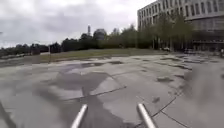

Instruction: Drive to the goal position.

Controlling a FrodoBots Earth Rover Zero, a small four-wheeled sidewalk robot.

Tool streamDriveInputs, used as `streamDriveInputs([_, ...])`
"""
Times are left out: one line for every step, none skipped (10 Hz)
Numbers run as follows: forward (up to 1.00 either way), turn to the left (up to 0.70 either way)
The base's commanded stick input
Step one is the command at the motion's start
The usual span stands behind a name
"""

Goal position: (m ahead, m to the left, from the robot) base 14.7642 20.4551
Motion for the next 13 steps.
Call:
streamDriveInputs([0.0, 0.45])
streamDriveInputs([0.0, 0.45])
streamDriveInputs([0.0, 0.45])
streamDriveInputs([0.0, 0.45])
streamDriveInputs([0.0, 0.45])
streamDriveInputs([0.0, 0.45])
streamDriveInputs([0.0, 0.45])
streamDriveInputs([0.0, 0.45])
streamDriveInputs([0.0, 0.45])
streamDriveInputs([0.0, 0.45])
streamDriveInputs([0.0, 0.45])
streamDriveInputs([0.0, 0.45])
streamDriveInputs([0.0, 0.45])
